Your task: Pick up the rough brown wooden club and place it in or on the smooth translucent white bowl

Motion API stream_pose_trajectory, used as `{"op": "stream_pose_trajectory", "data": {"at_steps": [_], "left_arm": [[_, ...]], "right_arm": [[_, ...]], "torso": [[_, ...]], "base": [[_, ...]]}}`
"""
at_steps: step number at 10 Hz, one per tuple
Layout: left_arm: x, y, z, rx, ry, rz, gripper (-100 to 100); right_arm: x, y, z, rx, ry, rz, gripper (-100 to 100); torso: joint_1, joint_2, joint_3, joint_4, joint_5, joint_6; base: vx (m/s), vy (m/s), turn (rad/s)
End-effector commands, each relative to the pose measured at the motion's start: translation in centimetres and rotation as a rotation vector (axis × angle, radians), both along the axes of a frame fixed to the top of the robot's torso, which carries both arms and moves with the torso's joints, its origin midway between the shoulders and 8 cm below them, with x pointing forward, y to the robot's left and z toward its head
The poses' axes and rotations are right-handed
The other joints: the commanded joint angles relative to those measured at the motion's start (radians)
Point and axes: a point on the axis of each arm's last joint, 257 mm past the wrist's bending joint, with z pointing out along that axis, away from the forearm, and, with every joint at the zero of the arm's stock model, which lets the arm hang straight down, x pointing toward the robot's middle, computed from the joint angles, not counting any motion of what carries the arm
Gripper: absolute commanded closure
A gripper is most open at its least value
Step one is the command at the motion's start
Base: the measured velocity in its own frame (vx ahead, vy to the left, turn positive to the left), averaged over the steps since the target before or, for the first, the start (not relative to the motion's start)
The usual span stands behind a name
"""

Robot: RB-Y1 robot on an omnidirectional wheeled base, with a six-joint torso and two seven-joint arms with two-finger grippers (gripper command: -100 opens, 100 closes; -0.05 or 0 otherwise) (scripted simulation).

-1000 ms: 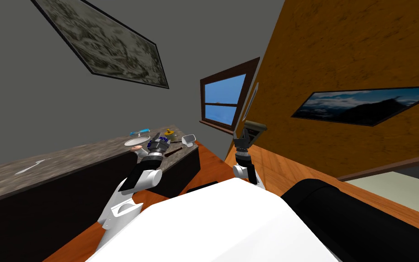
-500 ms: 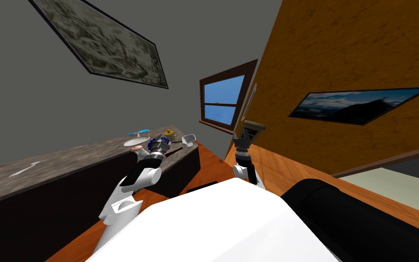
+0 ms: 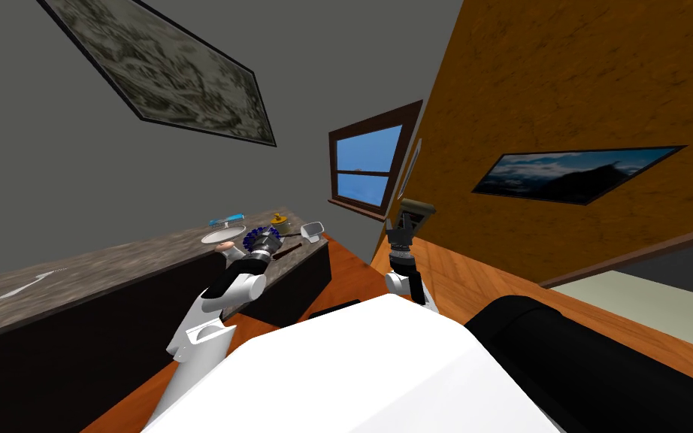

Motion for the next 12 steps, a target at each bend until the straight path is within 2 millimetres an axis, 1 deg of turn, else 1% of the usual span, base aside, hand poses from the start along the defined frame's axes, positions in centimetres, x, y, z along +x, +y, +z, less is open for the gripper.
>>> {"op": "stream_pose_trajectory", "data": {"at_steps": [1,2,4,5,7,8,10,11,12], "left_arm": [[0.2,0.1,-0.9,-0.005,0.038,0.001,-100],[0.7,0.6,-1.7,-0.026,0.072,0.001,-100],[0.7,0.7,-2.8,-0.028,0.118,0.003,-100],[1.2,1.2,-3.5,-0.049,0.150,0.004,-100],[1.0,1.2,-4.8,-0.051,0.198,0.006,-100],[1.4,1.8,-5.4,-0.072,0.228,0.009,-100],[1.1,1.8,-6.7,-0.073,0.281,0.010,-100],[1.4,2.4,-7.5,-0.095,0.319,0.015,-100],[1.2,2.4,-8.2,-0.095,0.346,0.016,-100]], "right_arm": [[0.0,0.0,0.0,0.000,0.000,0.000,0],[0.0,0.0,0.0,0.000,0.000,0.000,0],[0.0,0.0,0.0,0.000,0.000,0.000,0],[0.0,0.0,0.0,0.000,0.000,0.000,0],[0.0,0.0,0.0,0.000,0.000,0.000,0],[0.0,0.0,0.0,0.000,0.000,0.000,0],[0.0,0.0,0.0,0.000,0.000,0.000,0],[0.0,0.0,0.0,0.000,0.000,0.000,0],[0.0,0.0,0.0,0.000,0.000,0.000,0]], "torso": [[0.000,0.000,0.000,0.000,0.000,0.000],[-0.001,0.000,0.000,0.000,0.000,0.000],[0.000,-0.001,0.000,0.000,0.000,0.000],[-0.001,0.000,0.000,0.000,0.000,0.000],[-0.001,-0.001,0.000,0.000,0.000,0.000],[-0.001,-0.001,0.000,0.000,0.000,0.000],[-0.001,-0.001,-0.001,0.000,0.000,0.000],[-0.001,-0.001,-0.001,0.000,0.000,0.000],[-0.001,-0.001,-0.001,0.000,0.000,0.000]], "base": [[0.002,0.010,0.000],[0.007,0.012,-0.058],[0.004,0.014,-0.019],[0.006,0.012,-0.059],[0.010,0.010,-0.014],[0.018,0.004,-0.054],[0.014,0.005,-0.017],[0.019,-0.002,-0.059],[0.023,0.000,-0.030]]}}
